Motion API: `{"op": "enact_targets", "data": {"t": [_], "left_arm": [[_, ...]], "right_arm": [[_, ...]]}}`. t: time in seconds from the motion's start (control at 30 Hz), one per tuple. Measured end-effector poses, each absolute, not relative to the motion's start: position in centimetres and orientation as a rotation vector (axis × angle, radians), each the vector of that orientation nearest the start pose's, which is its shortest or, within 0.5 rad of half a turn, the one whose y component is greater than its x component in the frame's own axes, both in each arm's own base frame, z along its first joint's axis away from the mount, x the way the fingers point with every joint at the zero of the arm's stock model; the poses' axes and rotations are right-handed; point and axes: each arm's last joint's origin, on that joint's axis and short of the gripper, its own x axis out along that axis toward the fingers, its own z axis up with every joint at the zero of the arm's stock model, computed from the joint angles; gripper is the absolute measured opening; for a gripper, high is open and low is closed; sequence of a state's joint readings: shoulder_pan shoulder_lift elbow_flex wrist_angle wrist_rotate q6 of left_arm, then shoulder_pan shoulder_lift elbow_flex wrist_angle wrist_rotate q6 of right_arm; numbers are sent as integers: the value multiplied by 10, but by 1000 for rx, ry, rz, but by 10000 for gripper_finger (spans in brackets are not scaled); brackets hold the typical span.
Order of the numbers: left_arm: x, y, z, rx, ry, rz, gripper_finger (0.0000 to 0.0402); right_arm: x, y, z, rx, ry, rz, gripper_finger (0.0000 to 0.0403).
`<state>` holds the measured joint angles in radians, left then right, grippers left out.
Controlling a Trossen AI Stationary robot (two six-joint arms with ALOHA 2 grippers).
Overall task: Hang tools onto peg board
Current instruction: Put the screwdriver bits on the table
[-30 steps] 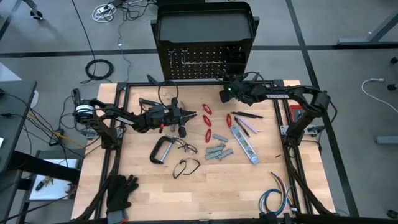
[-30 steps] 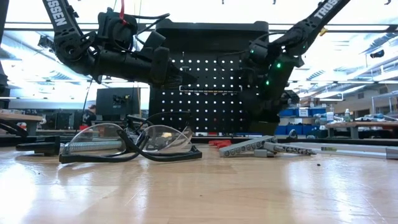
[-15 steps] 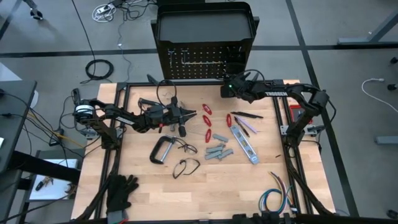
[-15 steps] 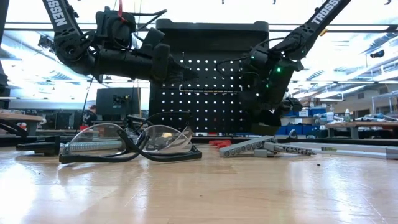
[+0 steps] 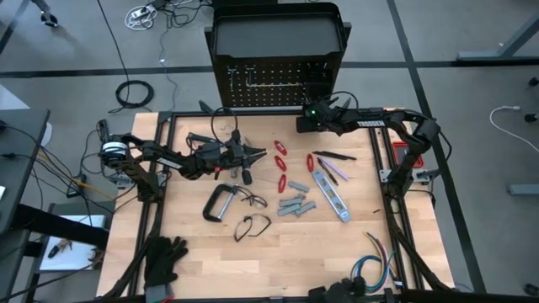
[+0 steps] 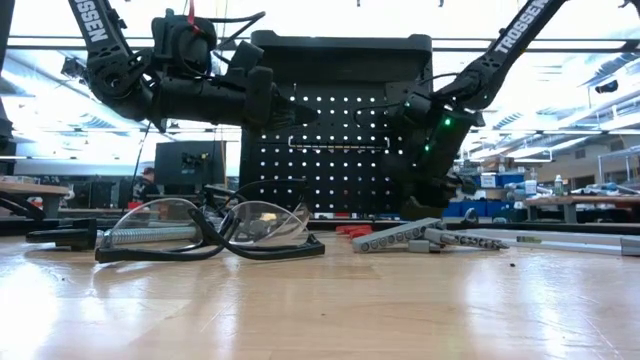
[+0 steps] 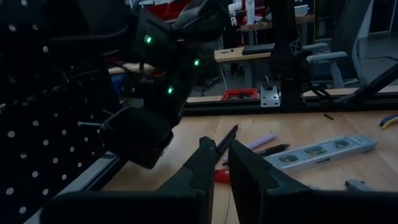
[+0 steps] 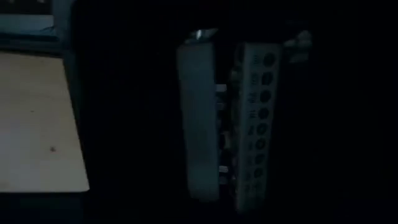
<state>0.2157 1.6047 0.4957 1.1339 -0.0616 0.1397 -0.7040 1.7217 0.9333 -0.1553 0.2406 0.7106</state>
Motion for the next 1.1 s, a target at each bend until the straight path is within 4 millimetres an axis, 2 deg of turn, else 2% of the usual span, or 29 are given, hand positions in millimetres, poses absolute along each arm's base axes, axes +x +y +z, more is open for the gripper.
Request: {"op": "enact_targets", "data": {"t": [0.13, 0.27, 0.43, 0.73, 0.9, 1.1], "left_arm": [[281, 63, 177, 154, -2, 271, 47], [281, 63, 177, 154, -2, 269, 47], [281, 63, 177, 155, -4, 269, 47], [281, 63, 178, 155, -10, 268, 47], [281, 63, 178, 170, -8, 268, 47], [281, 63, 178, 180, -7, 268, 47]], "right_arm": [[257, -220, 156, 783, 579, -1090, 242], [260, -217, 160, 713, 554, -1133, 238], [259, -216, 157, 712, 600, -1144, 235], [261, -215, 157, 701, 625, -1076, 213], [261, -214, 157, 700, 632, -1058, 181], [263, -212, 157, 681, 640, -1044, 111]]}}
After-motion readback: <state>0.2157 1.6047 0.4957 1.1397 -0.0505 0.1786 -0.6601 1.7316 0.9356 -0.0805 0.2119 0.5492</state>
